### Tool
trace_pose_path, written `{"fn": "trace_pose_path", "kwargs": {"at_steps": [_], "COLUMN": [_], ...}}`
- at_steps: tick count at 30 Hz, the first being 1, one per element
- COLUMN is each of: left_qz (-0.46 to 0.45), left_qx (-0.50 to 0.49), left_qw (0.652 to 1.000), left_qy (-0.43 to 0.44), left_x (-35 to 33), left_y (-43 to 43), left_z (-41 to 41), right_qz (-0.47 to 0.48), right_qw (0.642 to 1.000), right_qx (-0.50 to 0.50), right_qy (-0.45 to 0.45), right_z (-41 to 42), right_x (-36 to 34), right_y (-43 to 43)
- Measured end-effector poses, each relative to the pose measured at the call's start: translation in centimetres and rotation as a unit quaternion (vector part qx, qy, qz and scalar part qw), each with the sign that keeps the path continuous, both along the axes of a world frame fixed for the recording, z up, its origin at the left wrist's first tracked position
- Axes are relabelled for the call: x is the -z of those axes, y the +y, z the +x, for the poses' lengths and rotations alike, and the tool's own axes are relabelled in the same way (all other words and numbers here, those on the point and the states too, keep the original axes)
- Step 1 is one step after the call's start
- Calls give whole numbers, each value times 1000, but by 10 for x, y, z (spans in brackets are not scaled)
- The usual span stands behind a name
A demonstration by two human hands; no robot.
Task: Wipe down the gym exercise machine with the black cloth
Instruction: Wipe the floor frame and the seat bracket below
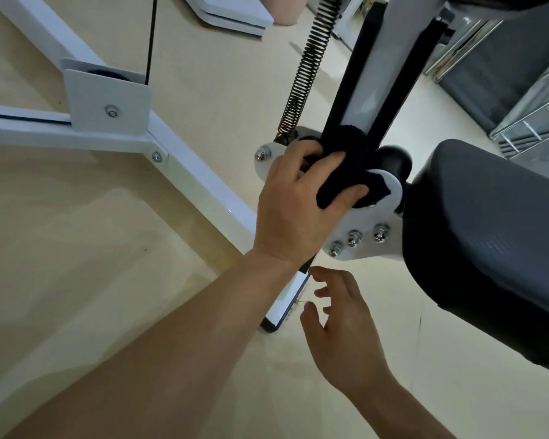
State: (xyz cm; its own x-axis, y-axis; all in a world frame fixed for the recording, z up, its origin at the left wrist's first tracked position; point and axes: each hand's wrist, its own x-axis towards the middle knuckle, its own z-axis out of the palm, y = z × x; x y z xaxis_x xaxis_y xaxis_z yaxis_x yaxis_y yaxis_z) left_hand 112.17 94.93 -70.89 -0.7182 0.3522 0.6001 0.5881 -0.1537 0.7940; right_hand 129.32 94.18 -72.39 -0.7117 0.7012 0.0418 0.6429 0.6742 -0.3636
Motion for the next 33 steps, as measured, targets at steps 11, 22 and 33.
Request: {"fn": "trace_pose_path", "kwargs": {"at_steps": [11, 22, 33], "left_qz": [-30, -12, 8], "left_qx": [-52, -67, -75], "left_qw": [994, 997, 982], "left_qy": [87, -24, -171], "left_x": [-11, 2, 6], "left_y": [10, 10, 1], "left_z": [-4, -14, -13], "right_qz": [-19, -42, 14], "right_qw": [997, 992, 996], "right_qx": [-18, -29, 17], "right_qy": [-68, -116, -92], "right_z": [-7, -8, -14], "right_x": [3, 11, -5], "right_y": [-13, -25, -5]}}
